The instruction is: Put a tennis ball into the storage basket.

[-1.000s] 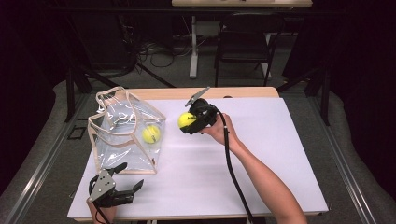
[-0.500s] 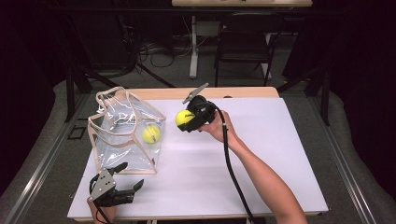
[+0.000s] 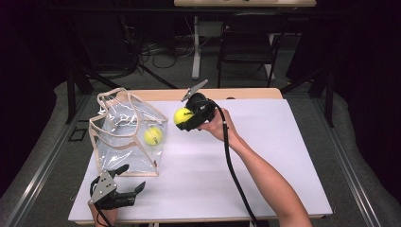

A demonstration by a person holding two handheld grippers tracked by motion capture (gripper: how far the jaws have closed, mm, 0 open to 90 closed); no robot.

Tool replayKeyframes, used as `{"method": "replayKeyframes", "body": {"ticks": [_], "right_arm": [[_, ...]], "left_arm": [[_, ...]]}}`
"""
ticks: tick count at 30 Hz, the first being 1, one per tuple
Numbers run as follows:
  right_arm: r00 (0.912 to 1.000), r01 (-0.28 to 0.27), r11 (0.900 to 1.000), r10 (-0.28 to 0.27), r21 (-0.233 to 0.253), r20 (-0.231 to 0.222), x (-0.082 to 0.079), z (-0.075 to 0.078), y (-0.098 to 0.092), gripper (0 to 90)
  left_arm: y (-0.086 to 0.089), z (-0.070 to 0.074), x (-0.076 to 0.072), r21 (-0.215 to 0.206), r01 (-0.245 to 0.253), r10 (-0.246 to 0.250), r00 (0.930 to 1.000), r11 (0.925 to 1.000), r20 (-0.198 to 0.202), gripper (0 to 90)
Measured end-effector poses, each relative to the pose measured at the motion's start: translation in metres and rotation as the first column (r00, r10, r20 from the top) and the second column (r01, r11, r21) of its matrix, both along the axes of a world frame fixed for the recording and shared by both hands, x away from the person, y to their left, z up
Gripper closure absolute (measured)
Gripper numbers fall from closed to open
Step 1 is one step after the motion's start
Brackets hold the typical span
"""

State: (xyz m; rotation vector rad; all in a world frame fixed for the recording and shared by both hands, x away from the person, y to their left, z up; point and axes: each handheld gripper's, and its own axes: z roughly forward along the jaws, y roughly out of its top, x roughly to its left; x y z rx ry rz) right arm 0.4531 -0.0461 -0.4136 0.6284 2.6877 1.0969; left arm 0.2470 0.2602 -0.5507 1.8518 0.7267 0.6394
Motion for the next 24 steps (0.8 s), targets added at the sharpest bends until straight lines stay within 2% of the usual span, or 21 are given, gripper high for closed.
{"method": "replayKeyframes", "body": {"ticks": [17,24], "right_arm": [[0.9998,-0.011,1.000,0.011,0.008,0.014,0.002,0.009,0.005,26.2],[0.9996,-0.014,0.999,0.013,0.030,0.023,0.003,0.015,0.010,26.2]], "left_arm": [[0.000,-0.001,0.001,-0.001,0.000,0.000,1.0000,1.0000,0.000,16.0],[0.001,-0.001,0.000,-0.006,-0.005,0.005,1.0000,1.0000,-0.001,16.0]]}}
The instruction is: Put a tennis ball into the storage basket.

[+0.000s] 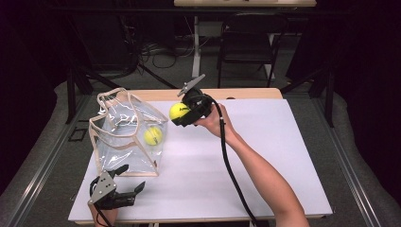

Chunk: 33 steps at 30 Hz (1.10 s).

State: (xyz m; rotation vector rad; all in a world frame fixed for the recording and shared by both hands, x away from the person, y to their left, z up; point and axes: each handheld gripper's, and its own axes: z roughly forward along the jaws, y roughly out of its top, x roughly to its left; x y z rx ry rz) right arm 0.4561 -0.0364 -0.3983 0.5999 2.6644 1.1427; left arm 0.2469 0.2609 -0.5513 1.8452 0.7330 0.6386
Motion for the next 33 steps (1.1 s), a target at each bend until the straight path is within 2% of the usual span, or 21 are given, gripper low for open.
{"method": "replayKeyframes", "body": {"ticks": [33], "right_arm": [[0.9988,-0.021,1.000,0.020,0.021,0.044,0.002,0.016,0.019,26.3]], "left_arm": [[0.001,0.000,0.000,0.002,0.002,-0.002,1.0000,1.0000,-0.001,16.0]]}}
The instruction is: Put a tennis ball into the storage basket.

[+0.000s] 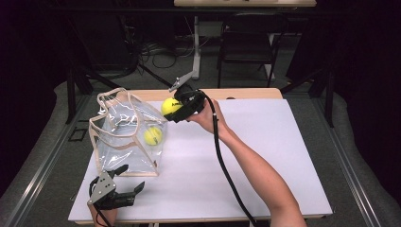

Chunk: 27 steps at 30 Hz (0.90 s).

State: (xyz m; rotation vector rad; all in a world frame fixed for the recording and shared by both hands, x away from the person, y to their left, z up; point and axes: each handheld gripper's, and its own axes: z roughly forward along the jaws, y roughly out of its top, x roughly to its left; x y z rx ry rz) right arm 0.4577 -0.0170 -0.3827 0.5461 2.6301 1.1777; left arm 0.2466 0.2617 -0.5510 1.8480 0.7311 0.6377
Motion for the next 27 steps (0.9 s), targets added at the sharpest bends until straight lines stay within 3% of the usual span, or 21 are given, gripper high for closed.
{"method": "replayKeyframes", "body": {"ticks": [27], "right_arm": [[0.9991,-0.018,0.999,0.017,0.028,0.038,-0.002,0.014,0.015,26.3]], "left_arm": [[0.000,0.000,0.000,0.000,0.001,-0.001,1.0000,1.0000,0.002,16.0]]}}
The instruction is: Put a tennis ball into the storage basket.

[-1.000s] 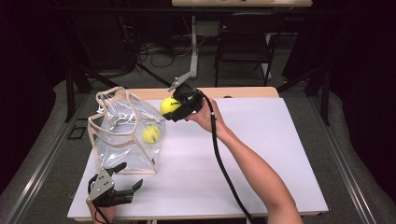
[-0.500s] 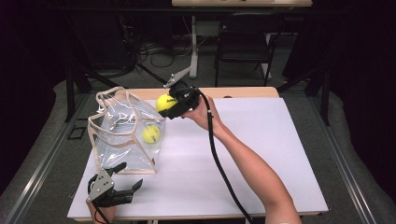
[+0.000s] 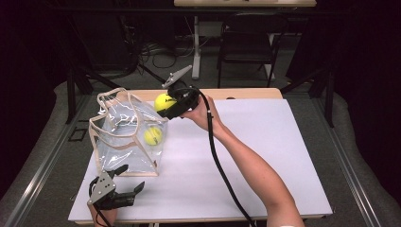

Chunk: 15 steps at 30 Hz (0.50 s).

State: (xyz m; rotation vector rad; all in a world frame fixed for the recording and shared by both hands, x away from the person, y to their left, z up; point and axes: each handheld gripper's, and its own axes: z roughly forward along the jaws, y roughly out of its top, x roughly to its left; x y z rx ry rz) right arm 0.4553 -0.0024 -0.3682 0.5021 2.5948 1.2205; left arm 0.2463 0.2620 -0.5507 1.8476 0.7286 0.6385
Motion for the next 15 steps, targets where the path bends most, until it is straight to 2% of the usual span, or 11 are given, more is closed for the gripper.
{"method": "replayKeyframes", "body": {"ticks": [15], "right_arm": [[0.9999,0.004,1.000,-0.004,0.018,0.012,0.0006,0.0033,0.0041,26.3]], "left_arm": [[0.0003,0.0000,-0.0003,-0.002,-0.001,0.001,1.0000,1.0000,0.001,16.0]]}}
